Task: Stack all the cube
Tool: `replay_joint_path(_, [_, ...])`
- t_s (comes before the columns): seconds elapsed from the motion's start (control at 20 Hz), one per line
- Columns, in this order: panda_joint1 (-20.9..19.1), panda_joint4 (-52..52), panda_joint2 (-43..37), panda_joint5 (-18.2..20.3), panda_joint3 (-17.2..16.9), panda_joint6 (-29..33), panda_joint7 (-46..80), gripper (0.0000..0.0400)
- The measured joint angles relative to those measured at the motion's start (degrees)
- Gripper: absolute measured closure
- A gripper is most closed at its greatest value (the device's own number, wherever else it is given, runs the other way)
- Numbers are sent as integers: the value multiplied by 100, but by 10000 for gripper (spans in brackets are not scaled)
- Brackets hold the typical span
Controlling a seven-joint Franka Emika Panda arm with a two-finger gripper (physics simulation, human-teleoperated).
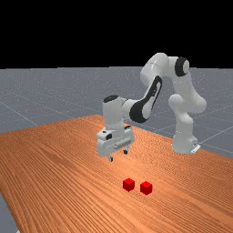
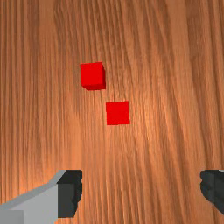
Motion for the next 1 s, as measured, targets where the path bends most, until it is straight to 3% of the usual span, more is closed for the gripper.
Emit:
replay_joint_path(0.15, [2,215,329,-2,0,-88,2,0])
replay_joint_path(0.4, [2,32,544,7,1,409,-25,0])
replay_joint_path(1.0, [59,55,1028,72,-17,885,179,0])
